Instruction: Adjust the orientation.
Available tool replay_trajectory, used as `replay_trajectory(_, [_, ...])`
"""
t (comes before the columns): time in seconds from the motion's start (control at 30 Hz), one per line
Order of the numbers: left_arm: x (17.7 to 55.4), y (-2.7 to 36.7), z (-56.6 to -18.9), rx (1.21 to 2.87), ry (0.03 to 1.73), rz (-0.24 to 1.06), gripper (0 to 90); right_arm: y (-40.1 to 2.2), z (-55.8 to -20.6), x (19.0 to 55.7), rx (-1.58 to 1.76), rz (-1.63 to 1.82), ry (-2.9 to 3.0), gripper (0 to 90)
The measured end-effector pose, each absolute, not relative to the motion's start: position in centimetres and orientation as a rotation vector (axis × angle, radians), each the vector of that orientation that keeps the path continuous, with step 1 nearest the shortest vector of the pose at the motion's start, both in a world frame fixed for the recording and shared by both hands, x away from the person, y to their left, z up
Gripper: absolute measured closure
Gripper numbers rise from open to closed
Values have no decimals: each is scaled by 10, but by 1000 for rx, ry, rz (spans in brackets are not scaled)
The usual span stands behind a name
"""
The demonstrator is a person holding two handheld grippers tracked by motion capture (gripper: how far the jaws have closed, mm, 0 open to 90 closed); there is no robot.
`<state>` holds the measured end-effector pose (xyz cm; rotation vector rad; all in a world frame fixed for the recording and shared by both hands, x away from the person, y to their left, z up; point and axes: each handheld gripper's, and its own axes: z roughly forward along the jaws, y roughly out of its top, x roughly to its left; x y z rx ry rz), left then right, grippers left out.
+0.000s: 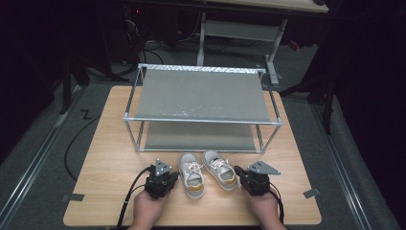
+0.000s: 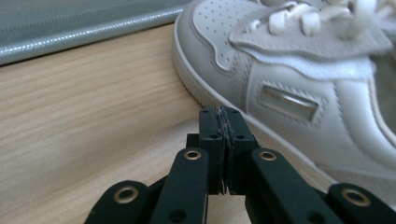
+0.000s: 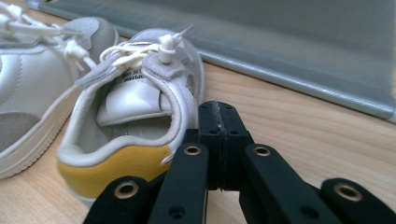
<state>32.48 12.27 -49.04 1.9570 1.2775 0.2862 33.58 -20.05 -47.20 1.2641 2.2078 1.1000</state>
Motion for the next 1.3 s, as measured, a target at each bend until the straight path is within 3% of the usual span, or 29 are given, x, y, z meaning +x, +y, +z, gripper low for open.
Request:
replay_trajectory(0.23, [330, 121, -493, 1949, 1288, 277, 886, -163, -479, 331, 1181, 1090, 2294, 900])
replay_trajectory(0.67, [335, 109, -492, 1966, 1269, 286, 899, -168, -476, 329, 1189, 1096, 2301, 900])
replay_trajectory(1.3, [347, 7, -489, 2031, 1111, 221, 899, -263, -467, 305, 1332, 978, 2167, 900])
